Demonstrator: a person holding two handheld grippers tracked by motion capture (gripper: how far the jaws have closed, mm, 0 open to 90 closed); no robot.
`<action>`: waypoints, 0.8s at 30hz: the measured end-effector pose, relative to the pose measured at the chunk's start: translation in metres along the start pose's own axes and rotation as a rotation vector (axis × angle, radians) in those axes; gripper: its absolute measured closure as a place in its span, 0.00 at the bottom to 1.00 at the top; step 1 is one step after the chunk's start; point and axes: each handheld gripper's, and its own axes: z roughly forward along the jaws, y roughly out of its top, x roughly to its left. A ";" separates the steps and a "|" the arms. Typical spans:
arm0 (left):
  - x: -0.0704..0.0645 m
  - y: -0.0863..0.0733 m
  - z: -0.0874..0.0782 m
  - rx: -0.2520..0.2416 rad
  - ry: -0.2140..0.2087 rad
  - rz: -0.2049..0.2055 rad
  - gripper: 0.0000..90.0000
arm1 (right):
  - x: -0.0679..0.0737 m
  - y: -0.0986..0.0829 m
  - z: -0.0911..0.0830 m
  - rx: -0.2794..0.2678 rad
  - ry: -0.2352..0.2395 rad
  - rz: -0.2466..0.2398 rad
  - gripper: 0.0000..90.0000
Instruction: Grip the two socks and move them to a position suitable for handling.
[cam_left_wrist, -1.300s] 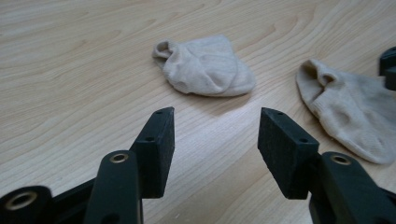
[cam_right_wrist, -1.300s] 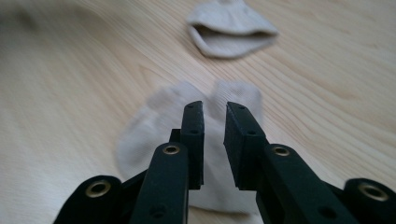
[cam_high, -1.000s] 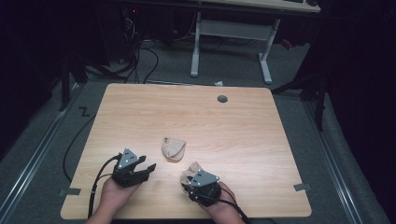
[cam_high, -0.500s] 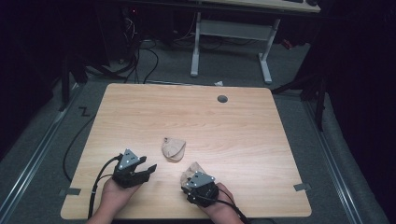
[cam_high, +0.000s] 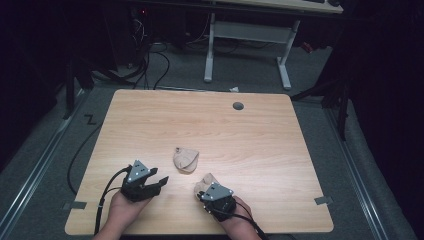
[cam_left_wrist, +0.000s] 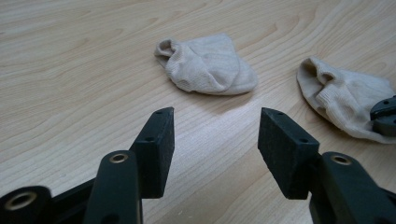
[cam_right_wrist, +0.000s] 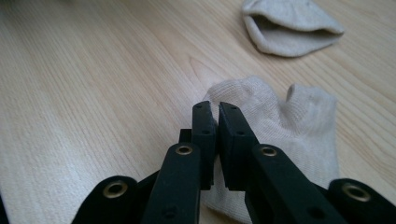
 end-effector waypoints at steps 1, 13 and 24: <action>-0.001 0.000 0.001 0.005 0.000 0.003 0.51 | 0.000 0.001 -0.002 -0.006 0.003 0.003 0.95; -0.005 0.001 0.002 0.006 -0.004 0.007 0.51 | -0.010 0.004 -0.015 -0.067 -0.005 0.037 0.95; -0.007 -0.001 0.003 0.006 -0.014 0.003 0.52 | -0.029 0.009 -0.030 -0.143 -0.024 0.101 0.95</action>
